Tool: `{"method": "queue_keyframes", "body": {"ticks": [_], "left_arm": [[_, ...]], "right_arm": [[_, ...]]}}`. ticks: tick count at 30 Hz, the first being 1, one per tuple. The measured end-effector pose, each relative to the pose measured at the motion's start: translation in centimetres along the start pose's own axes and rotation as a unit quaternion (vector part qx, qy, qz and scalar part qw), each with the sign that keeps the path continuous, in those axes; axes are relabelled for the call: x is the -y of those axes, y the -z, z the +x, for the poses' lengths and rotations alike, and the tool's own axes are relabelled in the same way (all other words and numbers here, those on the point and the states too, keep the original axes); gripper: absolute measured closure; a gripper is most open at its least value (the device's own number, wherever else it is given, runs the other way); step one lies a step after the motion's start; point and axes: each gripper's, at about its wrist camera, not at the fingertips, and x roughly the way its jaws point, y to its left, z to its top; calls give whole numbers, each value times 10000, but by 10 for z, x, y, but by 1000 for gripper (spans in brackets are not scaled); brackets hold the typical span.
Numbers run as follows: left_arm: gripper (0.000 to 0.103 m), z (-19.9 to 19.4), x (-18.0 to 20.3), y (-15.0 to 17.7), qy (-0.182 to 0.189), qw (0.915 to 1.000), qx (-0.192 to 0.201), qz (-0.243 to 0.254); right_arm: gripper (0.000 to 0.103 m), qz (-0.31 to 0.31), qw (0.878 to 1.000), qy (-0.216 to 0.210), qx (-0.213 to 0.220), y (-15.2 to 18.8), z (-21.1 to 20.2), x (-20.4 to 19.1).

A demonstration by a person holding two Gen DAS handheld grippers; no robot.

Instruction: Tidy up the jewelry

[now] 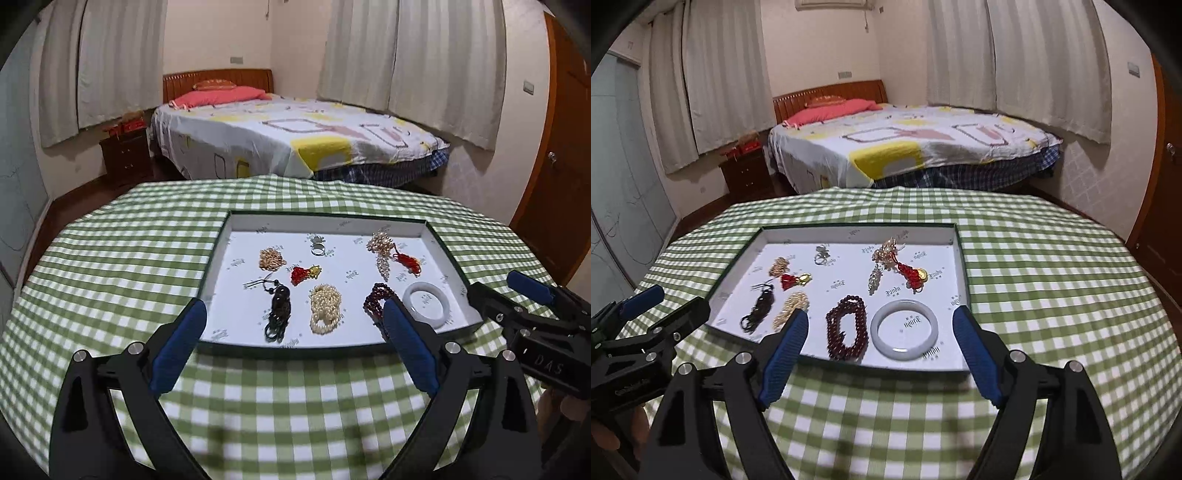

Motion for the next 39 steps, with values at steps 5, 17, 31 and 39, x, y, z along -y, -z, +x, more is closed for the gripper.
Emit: {"method": "queue_keyframes", "body": {"ticks": [5,17,31,39], "left_arm": [[6,-42,2,4,-113,9996,243,46],[5,-142,-7,13,-290,9964,786,-154],[4,-208,-8,20,-288,9919,1222,-196],[4,-218,-9,23,-223,9914,1269,-242]], "right_arm": [[23,-61,9997,29,245,3,-39,-4],[20,-214,9975,14,678,12,-117,-16],[19,-262,9939,34,1072,21,-170,-16],[19,-272,9913,19,1290,24,-190,-19]]}}
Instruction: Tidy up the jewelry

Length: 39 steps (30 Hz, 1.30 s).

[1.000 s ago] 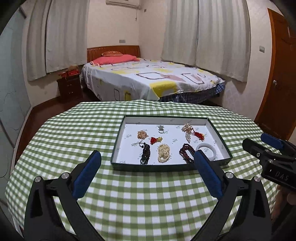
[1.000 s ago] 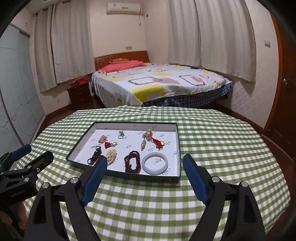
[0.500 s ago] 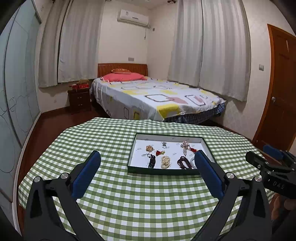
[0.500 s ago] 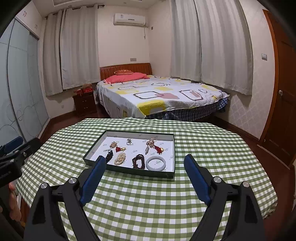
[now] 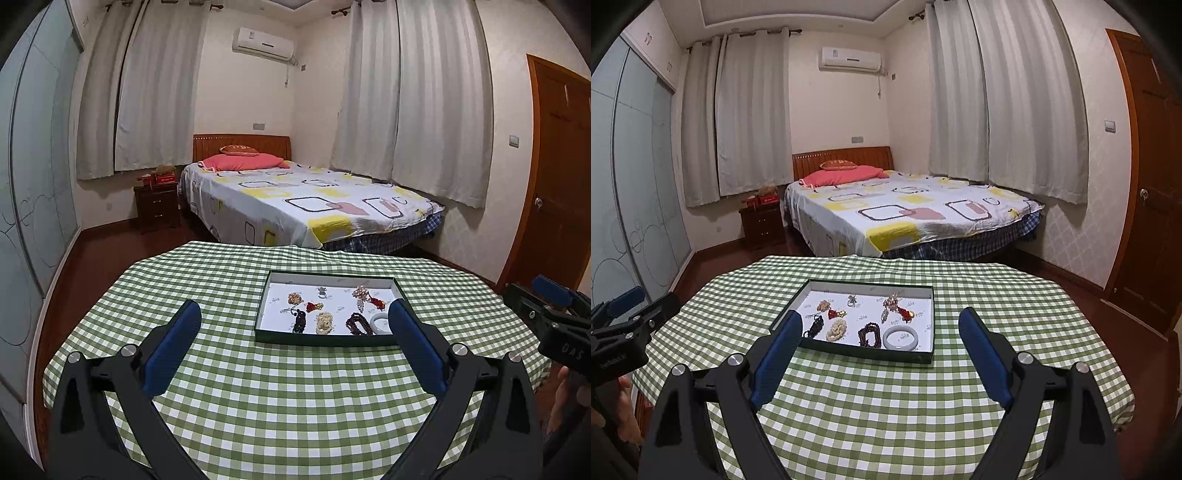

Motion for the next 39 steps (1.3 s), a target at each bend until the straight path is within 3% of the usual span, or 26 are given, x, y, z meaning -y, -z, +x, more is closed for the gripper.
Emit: {"method": "queue_keyframes", "body": {"ticks": [39], "left_arm": [[4,-1,-7,2,-54,9999,-63,-132]], "right_arm": [[19,-34,10000,-17,57,-1,-2,-8]]}}
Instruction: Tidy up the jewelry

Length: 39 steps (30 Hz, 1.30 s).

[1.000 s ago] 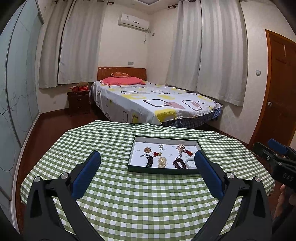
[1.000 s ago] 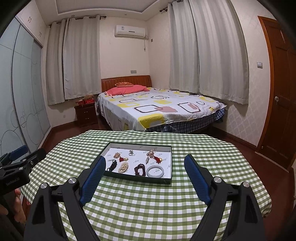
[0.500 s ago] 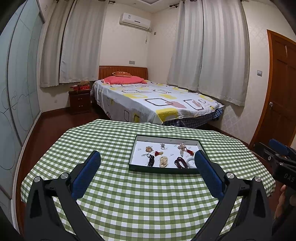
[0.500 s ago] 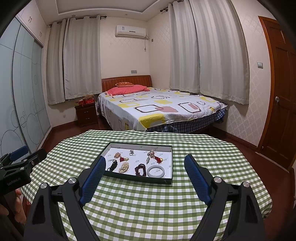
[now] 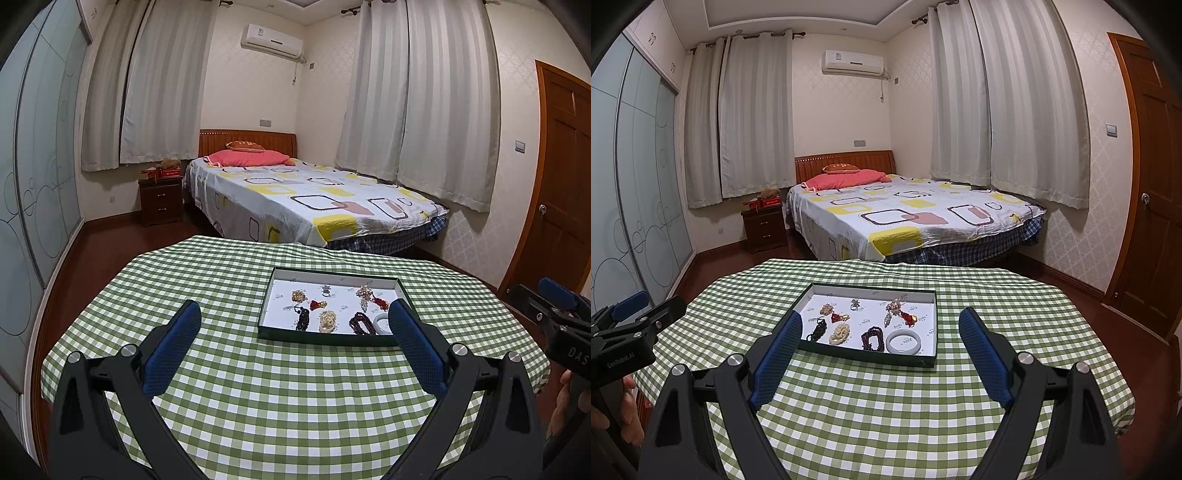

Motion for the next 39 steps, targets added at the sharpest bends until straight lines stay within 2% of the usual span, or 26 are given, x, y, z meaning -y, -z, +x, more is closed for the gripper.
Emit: {"method": "queue_keyframes", "body": {"ticks": [39], "left_arm": [[4,5,3,3,-59,10000,9,55]], "right_arm": [[19,-15,10000,-16,-66,7,5,-7]]}}
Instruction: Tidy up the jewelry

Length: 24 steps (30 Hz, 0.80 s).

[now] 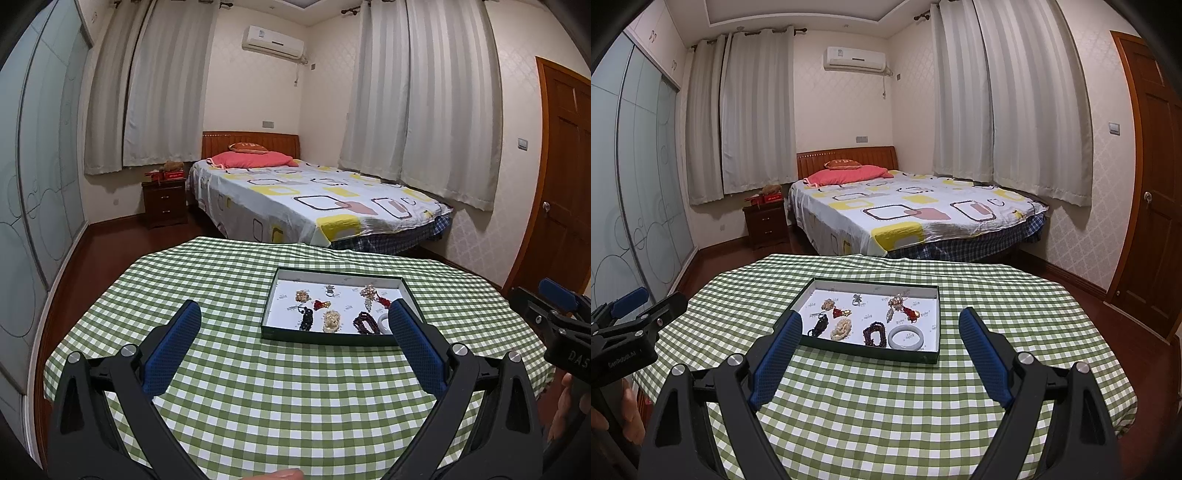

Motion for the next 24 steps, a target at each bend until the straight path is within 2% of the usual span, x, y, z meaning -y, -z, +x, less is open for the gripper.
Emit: {"method": "queue_keyframes", "body": {"ticks": [5,14,24], "left_arm": [[4,6,-4,3,203,9995,-133,-220],[4,-1,1,2,105,9999,109,12],[4,18,-5,5,7,9999,-130,-35]], "right_arm": [[19,8,10000,-7,-34,2,1,2],[19,9,10000,-8,-45,3,1,3],[19,64,9999,19,-154,6,12,11]]}}
